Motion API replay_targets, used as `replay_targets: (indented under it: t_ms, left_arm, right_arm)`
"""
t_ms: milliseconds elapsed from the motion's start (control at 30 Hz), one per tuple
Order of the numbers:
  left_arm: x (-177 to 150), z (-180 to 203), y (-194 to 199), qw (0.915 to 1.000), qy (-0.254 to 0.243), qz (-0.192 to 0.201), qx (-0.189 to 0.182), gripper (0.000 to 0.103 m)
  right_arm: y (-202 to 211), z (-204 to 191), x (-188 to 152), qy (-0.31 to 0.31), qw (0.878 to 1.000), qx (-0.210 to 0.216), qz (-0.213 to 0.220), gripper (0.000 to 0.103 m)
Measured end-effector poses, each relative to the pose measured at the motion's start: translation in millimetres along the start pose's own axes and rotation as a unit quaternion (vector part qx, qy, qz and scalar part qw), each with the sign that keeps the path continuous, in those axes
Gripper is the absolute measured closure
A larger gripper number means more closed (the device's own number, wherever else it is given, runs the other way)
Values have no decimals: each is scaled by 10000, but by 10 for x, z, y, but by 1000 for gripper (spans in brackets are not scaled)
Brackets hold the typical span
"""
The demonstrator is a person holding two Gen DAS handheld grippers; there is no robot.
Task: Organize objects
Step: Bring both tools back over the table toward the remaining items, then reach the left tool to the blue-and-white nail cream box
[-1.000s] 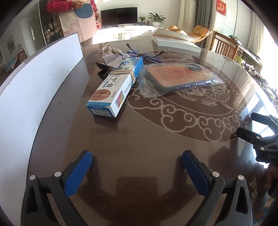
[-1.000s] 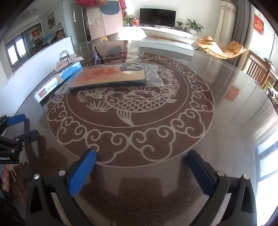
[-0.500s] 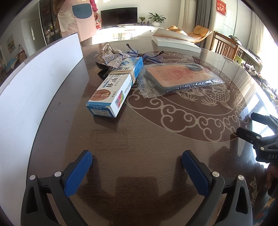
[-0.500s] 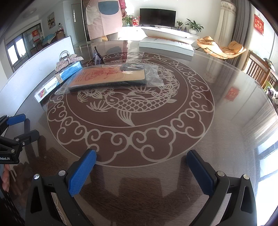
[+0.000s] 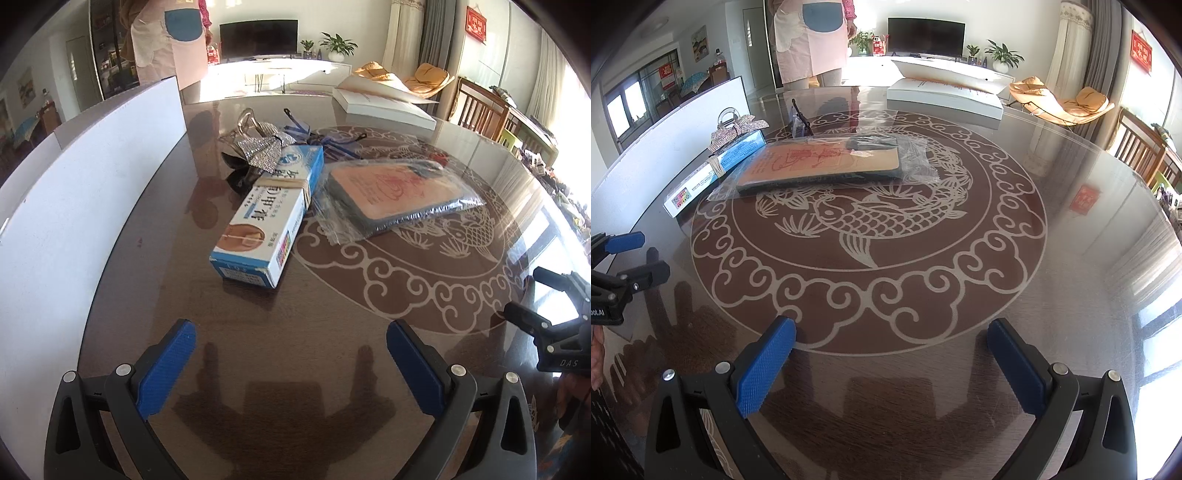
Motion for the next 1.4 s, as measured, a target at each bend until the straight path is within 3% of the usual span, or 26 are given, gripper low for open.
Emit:
replay_targets:
  t_ms: [133,267,300,333,367,433,533,633,667,700,733,767,800,933,1033,1133,1267,1400]
  left_arm:
    - [334,-131,-186,9994,279,0,-196,0]
    - [372,-155,-507,9993,28,-373,-30,2]
    - [383,-162,-520,9995,16,-302,-34,14]
    - [378,-170,-478,9998,0,-179,9,37]
    - [361,-167,-442,9999,-11,-138,-39,53]
    - [271,-133,-338,9997,22,-145,-186,61]
    - [-8,-149,-110,9993,-240,-240,170,62]
    - [-235,-226,88,9982,-151,-466,333,61]
    - [-272,-241,109,9979,-128,-538,325,52]
    - [-294,-248,109,9975,-152,-596,342,42]
    - [-304,-257,95,9971,-212,-609,408,16]
    - [-300,-273,77,9966,-294,-554,531,1]
    - [-306,-290,55,9958,-368,-497,668,1]
    - [-278,-347,-46,9984,163,-403,353,0]
    - [-251,-375,-65,9987,183,-202,437,0]
    - [-253,-373,-62,9987,183,-175,431,0]
    - [-268,-371,-58,9987,192,-163,448,0]
    - [-268,-365,-54,9986,197,-160,453,0]
  right_arm:
    - [-1,0,-1,0,10000,1,0,0]
    - [1,0,-1,0,10000,1,-1,0]
    - [1,0,-1,0,10000,1,-1,0]
    - [0,0,-4,0,10000,0,0,0]
    - [1,0,-1,0,10000,1,0,0]
    - [1,0,-3,0,10000,1,-1,0]
    - [1,0,-3,0,10000,1,-1,0]
    - [1,1,-5,0,10000,0,-1,0]
    - [1,1,-2,1,10000,-1,0,0]
    - [0,1,-5,1,10000,0,0,0]
    - [0,1,-3,0,10000,1,0,0]
    - [1,1,-2,1,10000,1,-1,0]
    - [0,2,-2,0,10000,1,-1,0]
    - [1,2,-3,-1,10000,4,-1,0]
    - [1,0,-4,-7,10000,29,0,0]
    - [-3,-131,140,290,9971,694,69,0]
    - [-117,-239,891,1153,9890,823,421,0]
    - [-663,-326,1648,918,9865,1357,-80,0]
Point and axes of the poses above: each gripper's, at about its wrist camera, not at the fingertips, and y roughly against the way its jaws point, z to its right, x to its top, the point moved 9 cm from there along -y, roughly the way its jaws point, and after that the axes turned 5 degrees about z, right-handed, at the moved point
